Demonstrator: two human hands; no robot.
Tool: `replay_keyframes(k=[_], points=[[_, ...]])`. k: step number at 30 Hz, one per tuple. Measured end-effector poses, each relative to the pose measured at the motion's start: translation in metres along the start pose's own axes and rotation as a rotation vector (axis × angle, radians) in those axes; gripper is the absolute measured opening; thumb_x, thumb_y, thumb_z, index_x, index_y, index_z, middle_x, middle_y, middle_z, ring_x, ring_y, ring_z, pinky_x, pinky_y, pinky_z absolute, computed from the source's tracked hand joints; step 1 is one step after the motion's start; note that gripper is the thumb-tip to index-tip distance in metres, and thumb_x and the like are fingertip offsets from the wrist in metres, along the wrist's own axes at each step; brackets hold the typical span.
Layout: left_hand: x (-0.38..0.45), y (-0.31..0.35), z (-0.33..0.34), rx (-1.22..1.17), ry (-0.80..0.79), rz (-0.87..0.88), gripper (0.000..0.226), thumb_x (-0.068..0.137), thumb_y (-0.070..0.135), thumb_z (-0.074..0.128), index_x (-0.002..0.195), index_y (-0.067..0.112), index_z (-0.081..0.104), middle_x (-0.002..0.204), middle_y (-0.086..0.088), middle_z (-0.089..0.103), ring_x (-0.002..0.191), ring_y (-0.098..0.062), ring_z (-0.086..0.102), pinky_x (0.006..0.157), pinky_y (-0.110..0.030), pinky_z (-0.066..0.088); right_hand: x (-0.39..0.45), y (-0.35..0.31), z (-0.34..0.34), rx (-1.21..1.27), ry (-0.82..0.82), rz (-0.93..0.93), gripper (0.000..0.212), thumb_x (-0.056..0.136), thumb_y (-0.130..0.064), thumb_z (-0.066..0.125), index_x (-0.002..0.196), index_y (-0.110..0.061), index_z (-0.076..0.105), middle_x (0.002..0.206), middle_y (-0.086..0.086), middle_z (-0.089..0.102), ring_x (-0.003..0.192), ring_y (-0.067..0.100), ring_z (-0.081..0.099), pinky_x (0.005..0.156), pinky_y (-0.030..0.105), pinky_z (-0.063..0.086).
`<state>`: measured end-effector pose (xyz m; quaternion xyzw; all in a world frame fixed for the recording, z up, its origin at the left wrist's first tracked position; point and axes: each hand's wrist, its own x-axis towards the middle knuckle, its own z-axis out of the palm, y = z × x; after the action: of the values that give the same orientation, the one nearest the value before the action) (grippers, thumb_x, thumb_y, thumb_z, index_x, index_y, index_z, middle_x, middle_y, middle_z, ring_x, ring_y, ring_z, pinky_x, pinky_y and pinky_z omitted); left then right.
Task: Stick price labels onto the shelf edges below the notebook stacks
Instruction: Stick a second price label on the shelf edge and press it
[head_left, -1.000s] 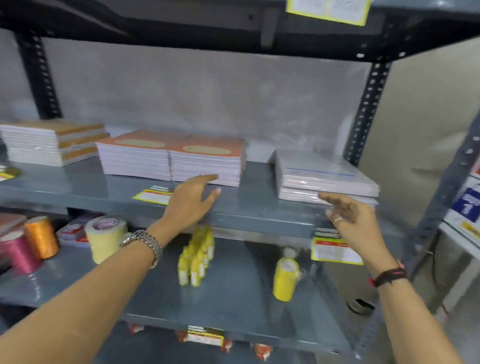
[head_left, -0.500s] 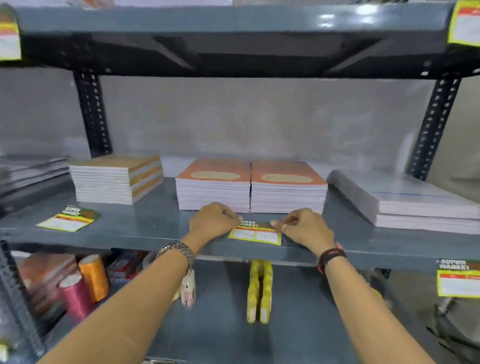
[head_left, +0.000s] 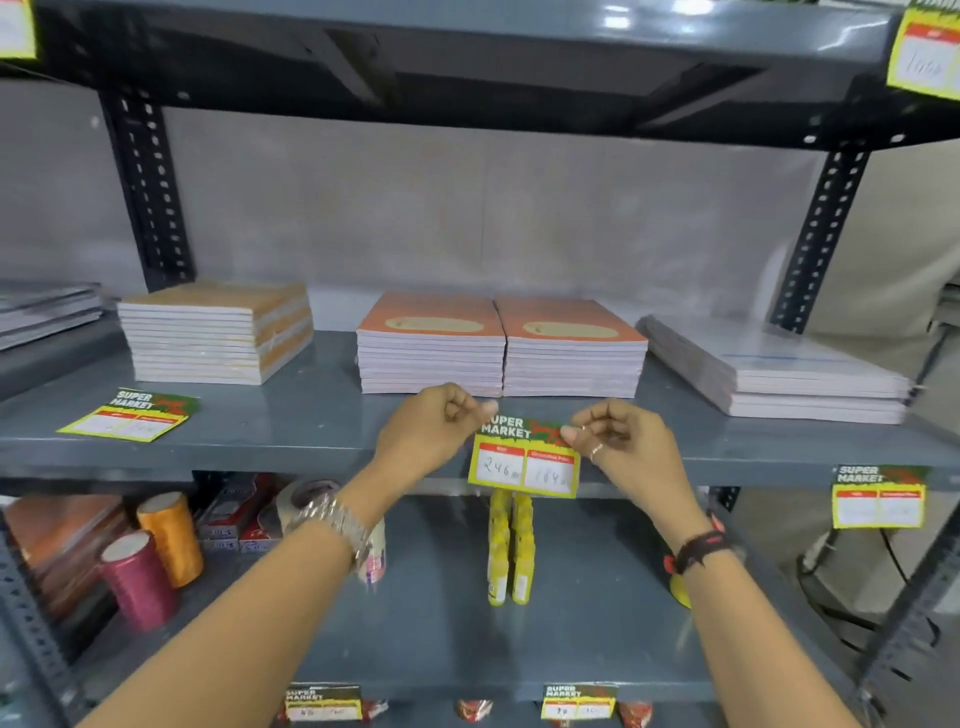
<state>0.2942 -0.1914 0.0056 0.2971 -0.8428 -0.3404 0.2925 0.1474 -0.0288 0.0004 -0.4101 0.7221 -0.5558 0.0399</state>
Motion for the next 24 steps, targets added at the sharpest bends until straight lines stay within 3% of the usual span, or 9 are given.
replay_keyframes(k=[5,12,16,24], points=[[-0.048,-0.002,0.006,0.291,0.203,0.149,0.025,0.083,0.055,0.056,0.076,0.031,0.057,0.077,0.012,0.062,0.068,-0.005,0.052,0.052,-0.022,0.036,-0.026,0.01,0.009,-0.124,0.046,-0.101,0.005,0.076,-0.024,0.074,0.078,-0.021,0.071,0.073,-0.006,0.071,0.072,0.005,0.063,0.064,0.002,0.044],[-0.042,-0.017,0.013,0.354,0.269,0.195,0.023,0.083,0.05,0.06,0.072,0.03,0.056,0.078,0.011,0.057,0.08,-0.008,0.049,0.05,-0.018,0.03,-0.025,0.019,0.025,-0.23,0.099,-0.12,0.004,0.074,-0.026,0.074,0.077,-0.024,0.073,0.078,-0.003,0.068,0.083,0.009,0.054,0.067,0.015,0.039],[-0.042,-0.02,0.016,0.384,0.303,0.221,0.024,0.083,0.049,0.06,0.074,0.027,0.058,0.08,0.011,0.058,0.082,-0.009,0.05,0.051,-0.02,0.033,-0.023,0.022,0.027,-0.234,0.119,-0.145,0.004,0.075,-0.024,0.074,0.078,-0.023,0.073,0.078,-0.003,0.069,0.084,0.007,0.052,0.067,0.008,0.036],[-0.041,-0.026,0.019,0.423,0.343,0.258,0.025,0.082,0.051,0.06,0.074,0.027,0.059,0.078,0.012,0.056,0.078,-0.007,0.049,0.051,-0.012,0.028,-0.023,0.023,0.029,-0.255,0.142,-0.153,0.004,0.076,-0.025,0.073,0.075,-0.022,0.07,0.075,-0.003,0.069,0.076,0.0,0.048,0.063,0.009,0.034]])
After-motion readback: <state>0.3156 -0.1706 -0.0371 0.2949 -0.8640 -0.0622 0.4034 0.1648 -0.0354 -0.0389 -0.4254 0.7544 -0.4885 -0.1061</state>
